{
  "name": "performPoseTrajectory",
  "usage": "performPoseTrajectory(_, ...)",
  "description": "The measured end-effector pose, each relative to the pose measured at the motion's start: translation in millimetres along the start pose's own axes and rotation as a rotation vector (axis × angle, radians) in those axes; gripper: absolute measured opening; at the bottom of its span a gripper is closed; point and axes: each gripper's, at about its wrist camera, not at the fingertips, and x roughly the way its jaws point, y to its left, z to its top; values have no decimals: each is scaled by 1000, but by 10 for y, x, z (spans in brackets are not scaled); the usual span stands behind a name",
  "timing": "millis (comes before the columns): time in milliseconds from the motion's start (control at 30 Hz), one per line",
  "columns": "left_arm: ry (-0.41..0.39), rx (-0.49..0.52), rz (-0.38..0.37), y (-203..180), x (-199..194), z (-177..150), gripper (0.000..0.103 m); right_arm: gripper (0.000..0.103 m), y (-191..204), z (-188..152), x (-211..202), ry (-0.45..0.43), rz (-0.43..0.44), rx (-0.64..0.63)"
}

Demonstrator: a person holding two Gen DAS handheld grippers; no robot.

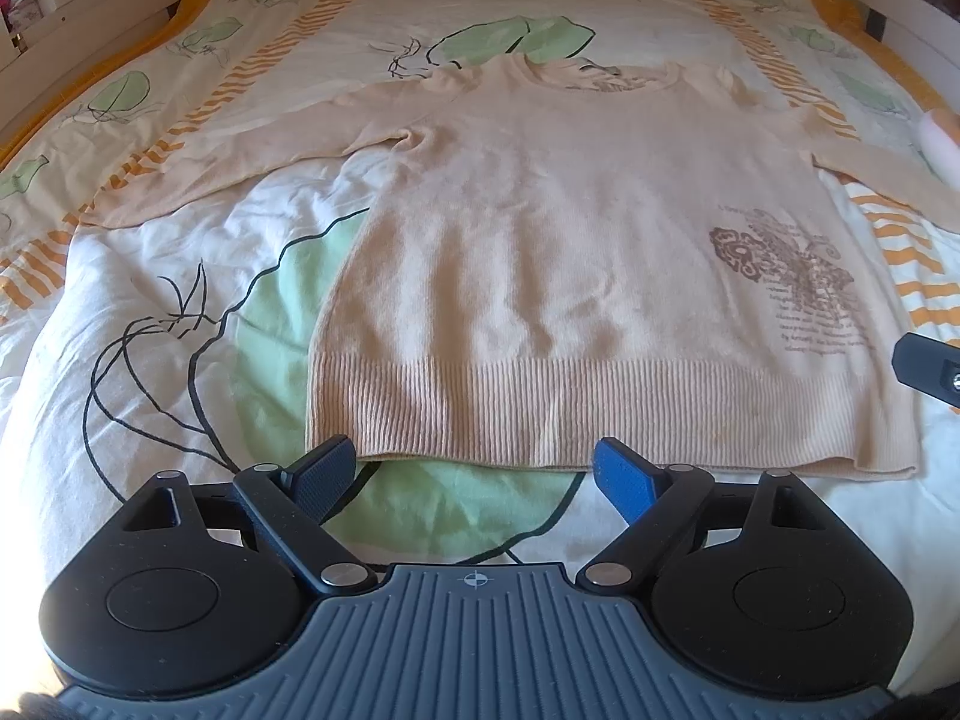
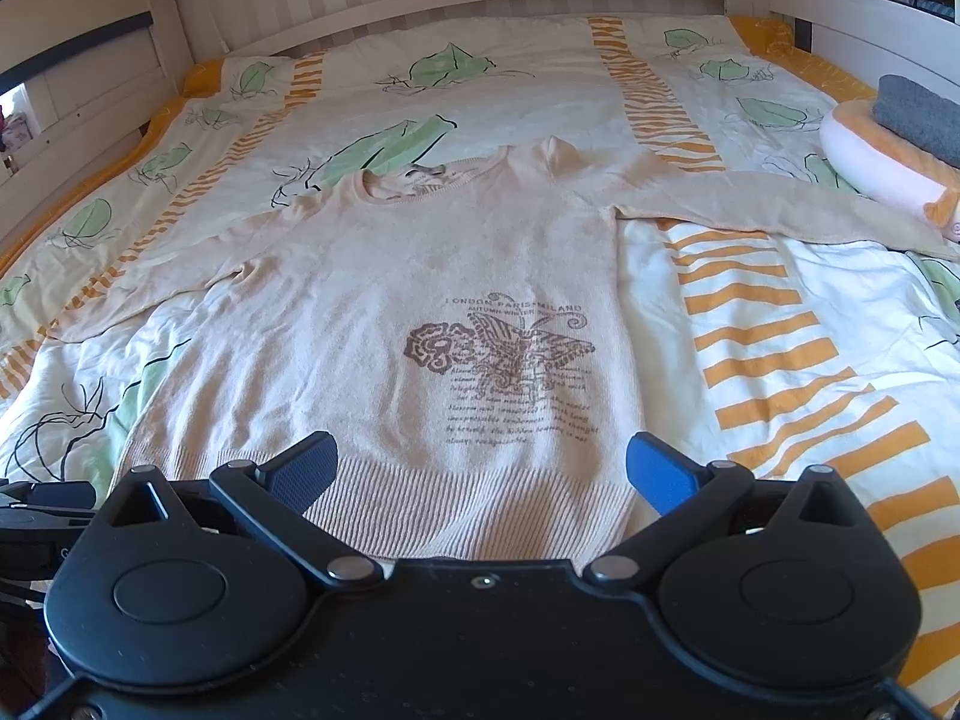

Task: Fold small clothes

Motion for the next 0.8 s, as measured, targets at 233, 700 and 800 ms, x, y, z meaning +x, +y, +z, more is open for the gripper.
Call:
performPoseTrajectory(233,-7,-9,8,24,-2,14,87,102,-4,0,15,12,0,-1)
performPoseTrajectory(700,-29,3,17,20,-10,50,86,102,3,-1,63,31,1,0)
performPoseTrajectory(800,-30,5,18,17,-10,44,86,102,2,0,65,32,4,2)
